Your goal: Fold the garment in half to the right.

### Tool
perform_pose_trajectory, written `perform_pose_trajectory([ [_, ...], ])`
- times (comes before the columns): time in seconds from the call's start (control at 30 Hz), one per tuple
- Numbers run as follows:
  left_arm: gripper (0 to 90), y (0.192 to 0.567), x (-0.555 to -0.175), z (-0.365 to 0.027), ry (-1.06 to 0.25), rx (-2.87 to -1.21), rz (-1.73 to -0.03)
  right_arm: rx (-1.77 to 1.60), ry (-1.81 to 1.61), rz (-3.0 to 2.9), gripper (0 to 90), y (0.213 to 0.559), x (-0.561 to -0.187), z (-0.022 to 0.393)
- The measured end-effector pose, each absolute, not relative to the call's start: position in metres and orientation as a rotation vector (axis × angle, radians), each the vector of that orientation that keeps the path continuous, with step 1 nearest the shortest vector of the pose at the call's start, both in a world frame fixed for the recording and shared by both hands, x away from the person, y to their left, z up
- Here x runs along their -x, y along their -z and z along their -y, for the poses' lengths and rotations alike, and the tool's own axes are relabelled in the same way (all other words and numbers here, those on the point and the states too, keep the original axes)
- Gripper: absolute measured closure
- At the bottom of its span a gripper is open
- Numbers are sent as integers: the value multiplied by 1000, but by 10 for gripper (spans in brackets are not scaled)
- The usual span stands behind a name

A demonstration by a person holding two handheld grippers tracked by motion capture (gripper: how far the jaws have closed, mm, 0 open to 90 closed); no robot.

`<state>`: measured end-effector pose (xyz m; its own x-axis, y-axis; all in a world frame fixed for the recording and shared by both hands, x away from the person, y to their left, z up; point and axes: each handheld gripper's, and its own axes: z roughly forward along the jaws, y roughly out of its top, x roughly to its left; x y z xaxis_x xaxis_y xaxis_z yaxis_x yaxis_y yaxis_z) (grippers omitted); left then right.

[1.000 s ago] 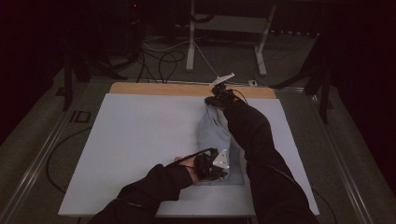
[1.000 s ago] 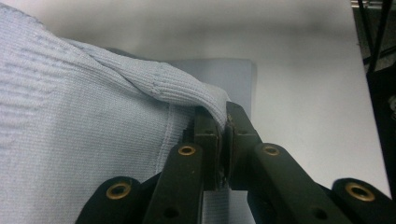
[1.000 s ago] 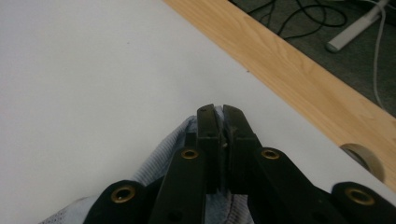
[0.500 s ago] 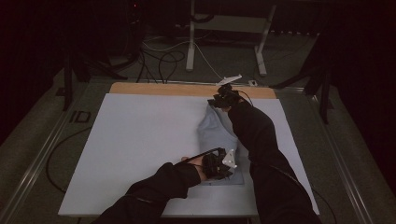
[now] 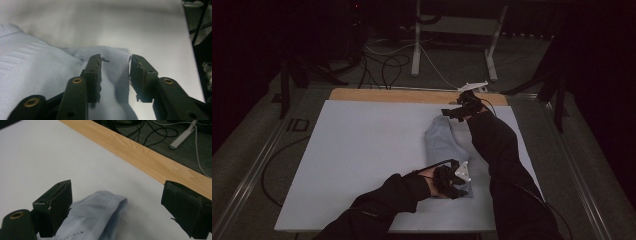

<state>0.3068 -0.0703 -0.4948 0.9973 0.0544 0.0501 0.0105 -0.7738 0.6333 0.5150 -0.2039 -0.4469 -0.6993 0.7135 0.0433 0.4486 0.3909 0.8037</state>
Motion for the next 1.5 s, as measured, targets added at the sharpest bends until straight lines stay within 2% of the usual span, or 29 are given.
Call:
perform_pose_trajectory([
  [0.27, 488, 485, -305, 66, -84, -2430, -43, -979, -1235, -2357, 96, 447, -508, 205],
  [0.9, 461, 460, -306, 35, -101, -2402, -54, -941, -1272, -2369, 96, 449, -493, 203],
  [1.07, 424, 455, -306, 20, -94, -2396, -79, -925, -1280, -2364, 97, 449, -486, 203],
  [1.37, 295, 451, -307, -13, -104, -2372, -150, -902, -1289, -2358, 97, 450, -478, 206],
  [1.43, 261, 449, -309, -22, -78, -2358, -171, -905, -1297, -2361, 96, 452, -477, 207],
  [1.47, 217, 449, -309, -22, -78, -2358, -171, -905, -1297, -2361, 96, 452, -477, 207],
  [1.5, 217, 448, -310, -30, -48, -2341, -169, -906, -1294, -2367, 96, 452, -477, 208],
])
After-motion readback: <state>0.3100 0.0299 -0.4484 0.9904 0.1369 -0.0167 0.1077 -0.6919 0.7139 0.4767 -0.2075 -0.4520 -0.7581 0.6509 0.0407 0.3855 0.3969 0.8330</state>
